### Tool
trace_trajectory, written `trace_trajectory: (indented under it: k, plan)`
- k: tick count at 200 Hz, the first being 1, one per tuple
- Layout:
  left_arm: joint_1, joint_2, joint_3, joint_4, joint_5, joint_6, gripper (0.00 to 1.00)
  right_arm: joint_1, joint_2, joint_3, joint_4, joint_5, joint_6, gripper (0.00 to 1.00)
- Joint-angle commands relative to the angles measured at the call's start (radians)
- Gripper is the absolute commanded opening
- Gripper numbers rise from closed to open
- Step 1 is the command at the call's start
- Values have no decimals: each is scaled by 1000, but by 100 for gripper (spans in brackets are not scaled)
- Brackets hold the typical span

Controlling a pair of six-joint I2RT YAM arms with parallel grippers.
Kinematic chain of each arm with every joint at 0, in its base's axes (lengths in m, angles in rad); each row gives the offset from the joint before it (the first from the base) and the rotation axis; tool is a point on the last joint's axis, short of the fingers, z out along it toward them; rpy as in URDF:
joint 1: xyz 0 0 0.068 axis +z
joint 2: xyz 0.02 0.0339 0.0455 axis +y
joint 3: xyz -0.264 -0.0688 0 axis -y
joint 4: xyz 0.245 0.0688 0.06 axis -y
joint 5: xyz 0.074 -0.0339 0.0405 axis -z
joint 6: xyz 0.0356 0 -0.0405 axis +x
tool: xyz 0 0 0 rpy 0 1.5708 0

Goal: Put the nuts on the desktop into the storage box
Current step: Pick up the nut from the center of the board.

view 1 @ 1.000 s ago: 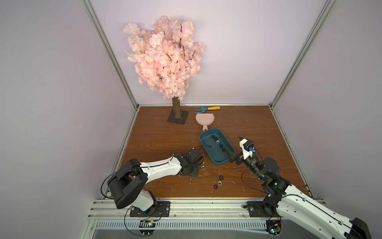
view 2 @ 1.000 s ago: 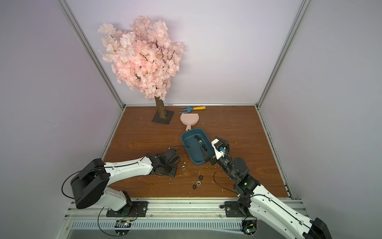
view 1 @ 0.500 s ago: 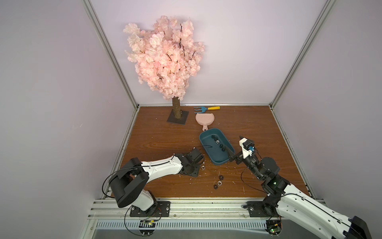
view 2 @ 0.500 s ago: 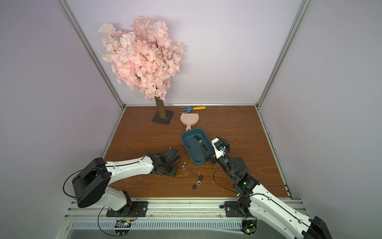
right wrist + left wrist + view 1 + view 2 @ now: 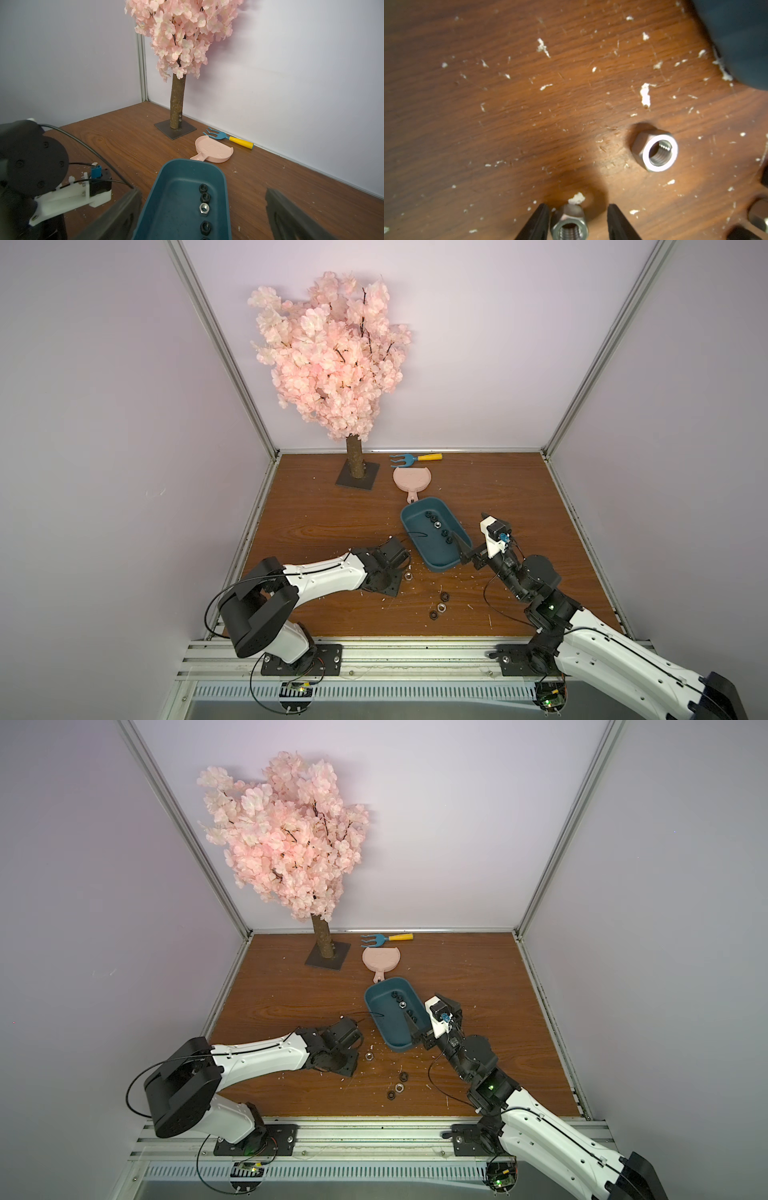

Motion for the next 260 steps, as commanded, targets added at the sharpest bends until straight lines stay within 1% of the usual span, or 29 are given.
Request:
trace_trajectory:
  k: [1, 18, 52, 60, 69, 83, 86, 93, 104, 118, 129, 156, 168, 174, 185, 187, 189, 195, 207, 216, 228, 238, 260]
  plan:
    - [-10, -1, -14, -101, 7, -4, 53, 4, 7, 33, 34, 21, 8, 99]
    - [-11, -6, -14, -101, 0, 3, 53, 5, 13, 34, 36, 20, 11, 99]
    - [-10, 39, -4, -99, 4, 37, 47, 4, 20, 41, 27, 22, 10, 99]
    - [-10, 51, 2, -99, 0, 43, 44, 4, 16, 42, 24, 21, 9, 99]
    - [-11, 64, 9, -98, 1, 51, 38, 5, 14, 44, 19, 21, 8, 99]
    - [-10, 74, 19, -101, 7, 61, 34, 5, 8, 45, 12, 25, 6, 99]
    - [-10, 76, 21, -100, 10, 64, 30, 4, 7, 45, 10, 24, 6, 99]
    - [-10, 81, 24, -102, 17, 71, 26, 5, 6, 47, 5, 27, 4, 99]
    - [-10, 83, 31, -104, 27, 78, 17, 5, 4, 47, -2, 28, 2, 99]
    - [-10, 81, 38, -105, 32, 80, 16, 5, 11, 52, -19, 17, -5, 99]
    - [-10, 73, 43, -106, 37, 80, 16, 4, 40, 79, -71, -44, -14, 99]
    - [-10, 45, 64, -104, 50, 78, 18, 4, 170, 174, -214, -184, -4, 99]
    - [-10, 24, 77, -103, 61, 83, 18, 4, 204, 193, -239, -267, -15, 99]
    - [-9, 12, 84, -103, 67, 89, 18, 5, 211, 195, -238, -329, -13, 99]
    - [-5, -14, 93, -98, 105, 99, 19, -2, 221, 182, -204, -461, -1, 99]
    - [-4, -20, 94, -97, 109, 99, 18, -3, 225, 177, -189, -507, 1, 99]
    - [-2, -27, 95, -96, 110, 99, 18, -4, 225, 176, -185, -513, 2, 99]
    - [3, -48, 101, -96, 111, 99, 18, -4, 233, 164, -153, -613, 12, 99]
    - [23, -93, 105, -93, 120, 102, 18, -4, 249, 148, -97, -728, 34, 99]
    - [42, -126, 107, -90, 140, 107, 17, -3, 251, 136, -59, -779, 38, 99]
    - [67, -171, 109, -81, 185, 108, 15, -3, 234, 109, 3, -798, 41, 99]
    - [79, -214, 111, -63, 233, 103, 13, -2, 210, 80, 50, -829, 12, 98]
    - [79, -328, 94, 60, 365, 75, 12, 11, 172, -16, 199, -904, -54, 95]
